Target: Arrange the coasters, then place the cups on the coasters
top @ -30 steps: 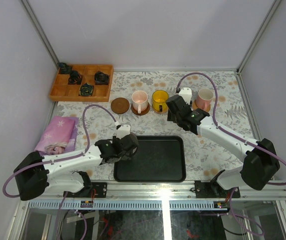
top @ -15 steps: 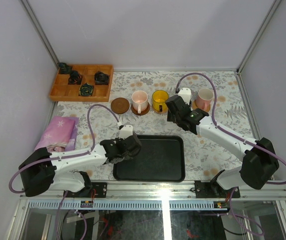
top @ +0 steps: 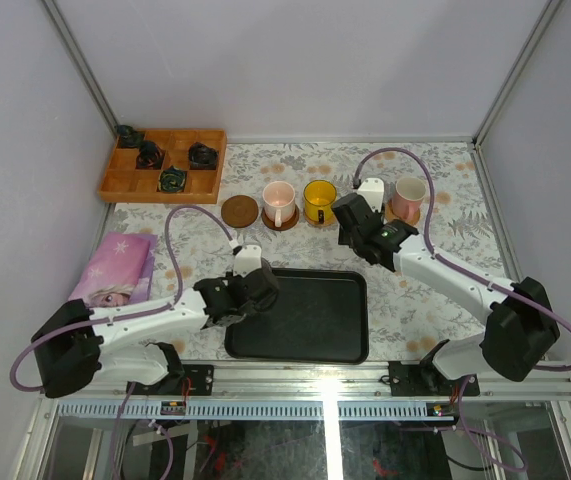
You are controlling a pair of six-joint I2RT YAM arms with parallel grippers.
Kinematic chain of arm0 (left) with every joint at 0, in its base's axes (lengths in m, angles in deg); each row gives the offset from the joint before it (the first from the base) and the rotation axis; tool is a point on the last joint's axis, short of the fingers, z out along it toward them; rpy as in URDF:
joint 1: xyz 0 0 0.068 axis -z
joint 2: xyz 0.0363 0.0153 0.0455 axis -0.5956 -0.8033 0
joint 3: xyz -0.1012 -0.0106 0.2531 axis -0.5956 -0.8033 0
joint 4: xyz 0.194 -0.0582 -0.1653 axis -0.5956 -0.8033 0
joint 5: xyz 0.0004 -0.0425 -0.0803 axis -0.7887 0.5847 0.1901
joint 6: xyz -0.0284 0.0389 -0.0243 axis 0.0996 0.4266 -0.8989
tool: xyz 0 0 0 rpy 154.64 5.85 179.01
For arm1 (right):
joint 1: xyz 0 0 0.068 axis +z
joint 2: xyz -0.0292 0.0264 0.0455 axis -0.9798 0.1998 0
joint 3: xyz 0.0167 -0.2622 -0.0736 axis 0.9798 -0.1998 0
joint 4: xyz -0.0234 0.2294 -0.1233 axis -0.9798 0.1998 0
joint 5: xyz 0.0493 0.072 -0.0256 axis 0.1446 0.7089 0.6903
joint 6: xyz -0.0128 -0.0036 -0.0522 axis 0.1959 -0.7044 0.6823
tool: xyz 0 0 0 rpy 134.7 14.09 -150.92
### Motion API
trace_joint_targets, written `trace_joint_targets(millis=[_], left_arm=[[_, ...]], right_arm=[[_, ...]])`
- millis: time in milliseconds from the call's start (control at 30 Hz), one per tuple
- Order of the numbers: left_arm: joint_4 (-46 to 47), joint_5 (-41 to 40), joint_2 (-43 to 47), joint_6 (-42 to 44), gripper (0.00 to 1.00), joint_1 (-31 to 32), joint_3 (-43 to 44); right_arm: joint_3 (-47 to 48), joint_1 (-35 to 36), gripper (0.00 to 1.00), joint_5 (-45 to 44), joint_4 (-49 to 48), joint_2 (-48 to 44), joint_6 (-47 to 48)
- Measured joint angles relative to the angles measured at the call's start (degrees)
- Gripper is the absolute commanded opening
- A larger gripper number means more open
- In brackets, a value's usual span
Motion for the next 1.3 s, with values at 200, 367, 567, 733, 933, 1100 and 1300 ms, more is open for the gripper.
trace_joint_targets(millis=[200, 367, 567, 733, 933, 1100, 1300], left_arm=[[-2.86, -3.89, 5.49, 1.99, 0.00, -0.02, 3.74], [-2.49, -8.04, 7.45, 5.27, 0.00, -1.11, 7.50], [1.14, -9.03, 7.54, 11.65, 0.00, -11.02, 7.50], [10.03, -8.85, 5.42, 19.19, 0.00, -19.65, 6.51], [23.85, -3.61, -1.99, 27.39, 0.00, -27.17, 5.44], [32.83, 2.10, -8.96, 31.91, 0.00, -33.66, 5.44], [40.19, 8.92, -15.80, 35.01, 0.00, -38.62, 5.44]], right_arm=[[-1.66, 0.00, 0.50, -2.56, 0.35, -2.47, 0.00], [-1.75, 0.00, 0.45, -4.61, 0.35, -3.78, -0.07], [-2.12, 0.00, 0.43, -7.10, 0.17, -5.25, -0.17], [-2.21, 0.00, 0.43, -8.33, -0.22, -6.14, -0.13], [-2.45, 0.00, 0.43, -8.96, -0.66, -6.16, 0.00], [-2.84, 0.00, 0.43, -9.66, -1.22, -6.45, 0.28], [-3.02, 0.00, 0.43, -10.62, -1.42, -7.65, 0.70]])
